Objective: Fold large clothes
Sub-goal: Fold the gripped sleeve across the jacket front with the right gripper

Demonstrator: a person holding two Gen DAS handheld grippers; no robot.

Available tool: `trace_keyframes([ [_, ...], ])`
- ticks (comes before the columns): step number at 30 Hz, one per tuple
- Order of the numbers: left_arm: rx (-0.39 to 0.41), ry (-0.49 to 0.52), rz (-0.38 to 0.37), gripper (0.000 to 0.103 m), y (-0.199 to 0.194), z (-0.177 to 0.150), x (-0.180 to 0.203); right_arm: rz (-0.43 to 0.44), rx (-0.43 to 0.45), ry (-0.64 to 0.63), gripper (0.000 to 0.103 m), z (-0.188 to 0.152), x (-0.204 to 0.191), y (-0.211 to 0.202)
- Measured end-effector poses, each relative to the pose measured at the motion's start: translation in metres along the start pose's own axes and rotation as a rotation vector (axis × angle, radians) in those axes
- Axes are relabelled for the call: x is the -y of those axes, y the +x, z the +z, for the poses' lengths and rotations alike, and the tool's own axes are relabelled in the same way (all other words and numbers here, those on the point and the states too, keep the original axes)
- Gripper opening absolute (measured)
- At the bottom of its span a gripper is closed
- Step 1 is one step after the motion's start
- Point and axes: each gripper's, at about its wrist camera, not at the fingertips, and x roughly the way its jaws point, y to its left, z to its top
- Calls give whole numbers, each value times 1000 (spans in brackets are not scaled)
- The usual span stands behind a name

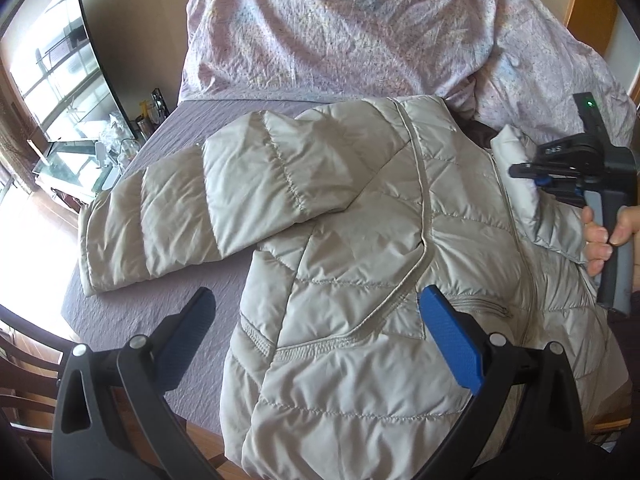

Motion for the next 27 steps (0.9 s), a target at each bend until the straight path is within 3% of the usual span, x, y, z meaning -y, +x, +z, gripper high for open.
trace_keyframes([
  [4,-5,-14,20,101,3,-1,-4,-22,-25,-56,21,-1,-4,2],
  [6,-8,-23,32,101,5,-1,-8,-4,-17,-49,32,1,1,-9],
  [8,-17,-40,42,101,9,1,-14,4,22,-44,50,4,3,-18],
  [10,-23,-58,49,101,12,3,-22,19,76,-36,57,8,8,-33],
  [13,-25,-74,57,101,15,5,-31,-34,138,-10,57,15,21,-44],
  [18,-28,-90,77,101,22,9,-46,-129,55,36,57,13,37,-14],
  [27,-66,-150,155,101,37,14,-88,-231,-26,-21,64,-3,6,30],
])
